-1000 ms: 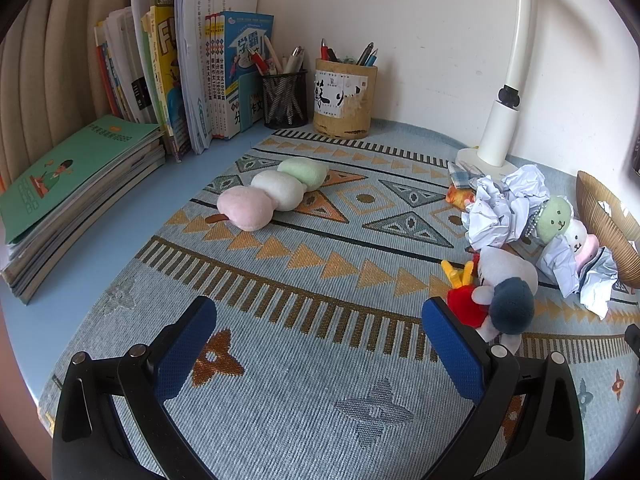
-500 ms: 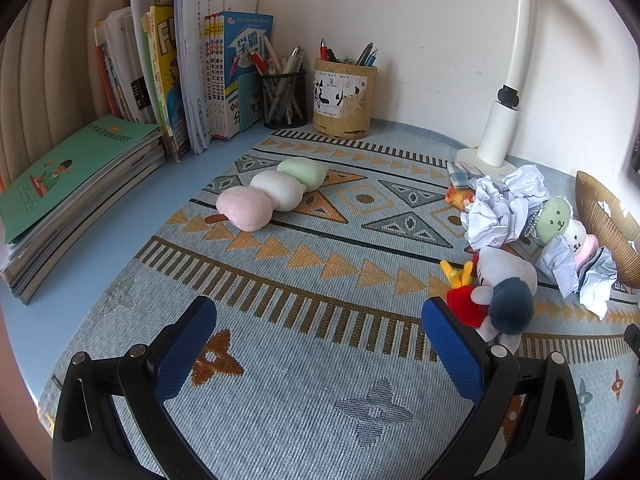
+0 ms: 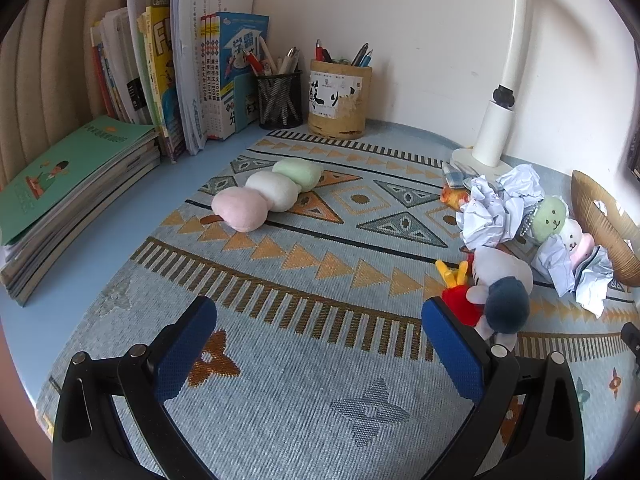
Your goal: Organize objects
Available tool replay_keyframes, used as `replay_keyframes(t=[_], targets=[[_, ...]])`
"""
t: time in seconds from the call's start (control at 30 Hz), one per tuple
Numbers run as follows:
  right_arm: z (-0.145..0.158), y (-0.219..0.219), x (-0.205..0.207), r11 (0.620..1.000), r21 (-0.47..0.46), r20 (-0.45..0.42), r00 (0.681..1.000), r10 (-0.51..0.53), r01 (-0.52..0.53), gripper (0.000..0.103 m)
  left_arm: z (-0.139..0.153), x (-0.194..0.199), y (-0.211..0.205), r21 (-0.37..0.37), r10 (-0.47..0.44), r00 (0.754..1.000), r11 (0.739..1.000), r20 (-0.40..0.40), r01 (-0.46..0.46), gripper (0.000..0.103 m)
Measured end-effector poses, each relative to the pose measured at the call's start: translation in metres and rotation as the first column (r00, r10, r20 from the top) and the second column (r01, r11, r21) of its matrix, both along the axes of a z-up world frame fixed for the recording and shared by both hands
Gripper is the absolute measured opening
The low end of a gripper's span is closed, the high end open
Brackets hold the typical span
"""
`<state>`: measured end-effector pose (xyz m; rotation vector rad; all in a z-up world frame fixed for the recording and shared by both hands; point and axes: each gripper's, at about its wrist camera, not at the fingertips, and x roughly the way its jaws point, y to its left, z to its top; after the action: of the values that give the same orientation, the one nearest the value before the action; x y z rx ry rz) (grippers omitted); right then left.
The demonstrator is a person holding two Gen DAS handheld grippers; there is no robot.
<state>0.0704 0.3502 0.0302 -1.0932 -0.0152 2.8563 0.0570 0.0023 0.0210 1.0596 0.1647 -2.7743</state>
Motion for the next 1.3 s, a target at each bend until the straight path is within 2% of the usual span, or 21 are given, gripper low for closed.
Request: replay_keyframes(t=[1.3], targets=[[-0.0014, 0.0001, 0.0015, 1.000, 0.001, -0.010, 1.000, 0.011, -0.011, 0.096, -0.0005, 0.0000, 0.0017, 0.008, -0.016, 1.000, 1.000, -0.002, 0.016, 0.102]])
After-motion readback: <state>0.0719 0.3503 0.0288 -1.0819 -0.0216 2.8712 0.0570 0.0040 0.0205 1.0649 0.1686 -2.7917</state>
